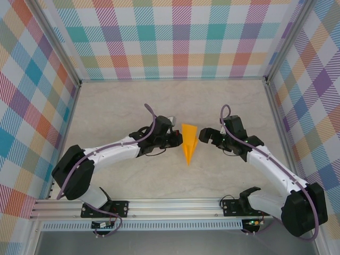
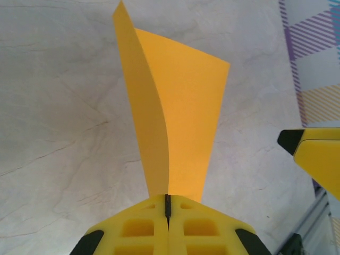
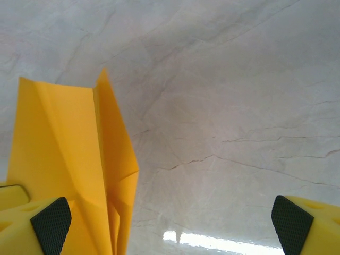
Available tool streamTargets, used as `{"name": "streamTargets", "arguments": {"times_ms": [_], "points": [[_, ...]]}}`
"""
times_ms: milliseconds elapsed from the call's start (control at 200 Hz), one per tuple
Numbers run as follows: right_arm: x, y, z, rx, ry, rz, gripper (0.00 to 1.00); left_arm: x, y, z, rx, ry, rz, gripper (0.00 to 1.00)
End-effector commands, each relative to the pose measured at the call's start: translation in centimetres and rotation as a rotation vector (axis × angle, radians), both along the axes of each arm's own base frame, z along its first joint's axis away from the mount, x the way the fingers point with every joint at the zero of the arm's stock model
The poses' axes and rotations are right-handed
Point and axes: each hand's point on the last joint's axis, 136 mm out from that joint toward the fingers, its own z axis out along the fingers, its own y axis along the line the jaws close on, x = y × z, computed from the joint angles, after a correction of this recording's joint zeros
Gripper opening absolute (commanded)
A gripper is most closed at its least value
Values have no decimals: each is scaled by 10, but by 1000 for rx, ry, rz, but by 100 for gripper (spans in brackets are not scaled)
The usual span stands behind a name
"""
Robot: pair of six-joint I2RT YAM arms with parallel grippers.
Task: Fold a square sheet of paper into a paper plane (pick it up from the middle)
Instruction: Turn over a paper plane at the center of the table.
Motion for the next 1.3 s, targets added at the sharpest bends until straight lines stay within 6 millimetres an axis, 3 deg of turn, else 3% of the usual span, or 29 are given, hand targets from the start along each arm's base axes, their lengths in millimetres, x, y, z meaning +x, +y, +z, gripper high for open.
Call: {"name": "streamTargets", "arguments": {"times_ms": [0,235,455,665,835,1045,1300], "points": [[-4,15,14,80,-16,76,100,7,-18,7,-120,-29,-56,0],[-10,37,12,209,12,143,93,13,-17,-33,-137,36,-34,0],[-10,52,-8,261,87,177,68,16,-7,-64,-127,87,-11,0],[-10,68,-29,251,150,221,51,12,12,-88,-59,126,33,0],[-10,79,-41,198,173,254,47,8,22,-102,-20,152,53,0],[-12,93,-48,135,178,296,43,7,23,-106,-8,158,54,0],[-10,94,-63,47,204,285,42,7,26,-112,15,171,64,0]]}}
